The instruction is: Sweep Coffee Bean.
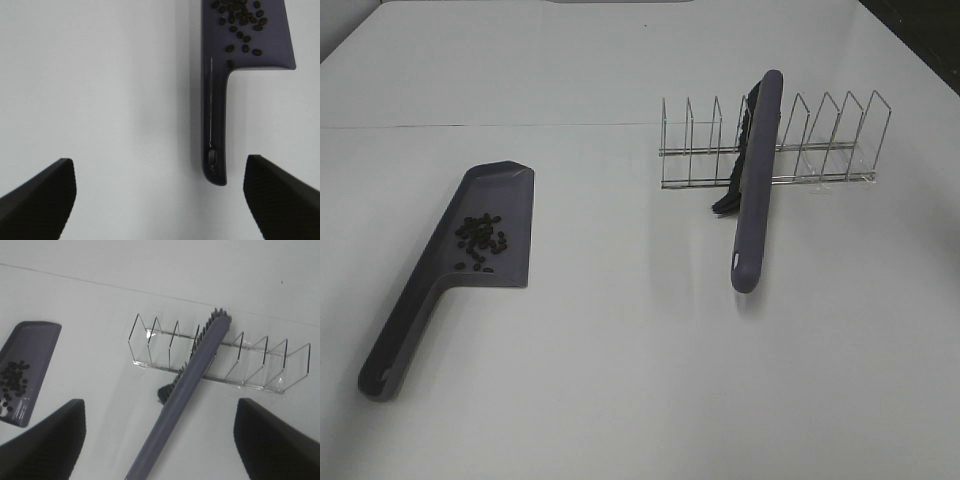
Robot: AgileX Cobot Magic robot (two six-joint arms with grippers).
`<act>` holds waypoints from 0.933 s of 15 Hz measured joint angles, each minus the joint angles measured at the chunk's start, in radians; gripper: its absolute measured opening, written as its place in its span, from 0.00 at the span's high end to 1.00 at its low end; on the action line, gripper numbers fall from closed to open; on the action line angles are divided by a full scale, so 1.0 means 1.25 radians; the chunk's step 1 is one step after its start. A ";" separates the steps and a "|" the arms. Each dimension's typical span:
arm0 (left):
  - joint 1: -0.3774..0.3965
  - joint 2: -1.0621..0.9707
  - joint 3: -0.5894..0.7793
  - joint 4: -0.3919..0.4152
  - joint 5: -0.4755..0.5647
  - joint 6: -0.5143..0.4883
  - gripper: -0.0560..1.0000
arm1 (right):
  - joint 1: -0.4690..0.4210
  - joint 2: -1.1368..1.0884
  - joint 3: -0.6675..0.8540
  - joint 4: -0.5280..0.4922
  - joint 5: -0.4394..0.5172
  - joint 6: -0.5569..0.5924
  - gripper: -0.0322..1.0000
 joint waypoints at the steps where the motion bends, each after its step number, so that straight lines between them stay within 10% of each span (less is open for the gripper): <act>1: 0.000 -0.015 0.000 0.004 0.010 0.000 0.16 | 0.000 -0.012 0.024 0.000 0.000 -0.001 0.23; 14: 0.000 -0.351 0.183 -0.064 0.042 -0.003 0.16 | 0.000 -0.506 0.843 0.046 -0.161 -0.005 0.23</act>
